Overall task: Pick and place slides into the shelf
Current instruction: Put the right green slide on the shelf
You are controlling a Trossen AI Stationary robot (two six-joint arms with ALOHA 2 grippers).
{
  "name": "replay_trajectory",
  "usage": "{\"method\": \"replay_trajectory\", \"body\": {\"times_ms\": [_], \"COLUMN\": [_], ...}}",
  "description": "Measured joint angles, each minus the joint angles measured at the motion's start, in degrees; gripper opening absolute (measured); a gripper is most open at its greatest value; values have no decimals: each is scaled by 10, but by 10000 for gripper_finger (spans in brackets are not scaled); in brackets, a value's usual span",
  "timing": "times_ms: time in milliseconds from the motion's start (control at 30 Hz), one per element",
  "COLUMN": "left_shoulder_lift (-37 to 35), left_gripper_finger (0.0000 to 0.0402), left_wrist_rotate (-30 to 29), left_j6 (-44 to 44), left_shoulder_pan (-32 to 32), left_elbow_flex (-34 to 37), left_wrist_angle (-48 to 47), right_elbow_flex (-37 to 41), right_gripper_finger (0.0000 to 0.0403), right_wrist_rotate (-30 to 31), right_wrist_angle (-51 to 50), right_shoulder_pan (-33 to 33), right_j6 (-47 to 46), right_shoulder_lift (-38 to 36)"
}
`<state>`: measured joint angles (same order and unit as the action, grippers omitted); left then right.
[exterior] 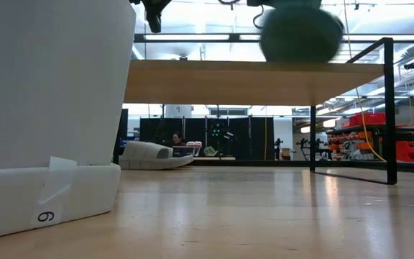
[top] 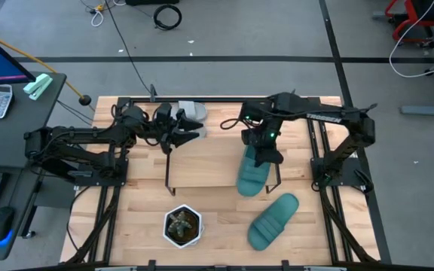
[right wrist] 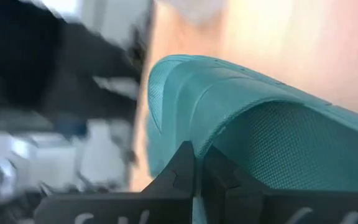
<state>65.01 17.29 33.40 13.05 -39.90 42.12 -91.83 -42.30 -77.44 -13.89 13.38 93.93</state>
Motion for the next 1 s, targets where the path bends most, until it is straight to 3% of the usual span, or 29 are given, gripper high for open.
{"method": "replay_trajectory", "body": {"times_ms": [100, 300, 1000], "left_shoulder_lift": [0, 0, 0], "left_gripper_finger": [239, 232, 228], "left_wrist_rotate": [10, 12, 26], "left_j6": [7, 8, 5], "left_shoulder_pan": [0, -1, -1], "left_elbow_flex": [0, 0, 0], "left_wrist_angle": [0, 0, -3], "right_elbow_flex": [-64, -146, -122], "right_gripper_finger": [9, 9, 9], "right_wrist_rotate": [51, 35, 16], "right_wrist_angle": [-80, -91, -125], "right_shoulder_pan": [0, 0, 37], "right_j6": [57, 73, 68], "right_shoulder_lift": [39, 83, 102]}}
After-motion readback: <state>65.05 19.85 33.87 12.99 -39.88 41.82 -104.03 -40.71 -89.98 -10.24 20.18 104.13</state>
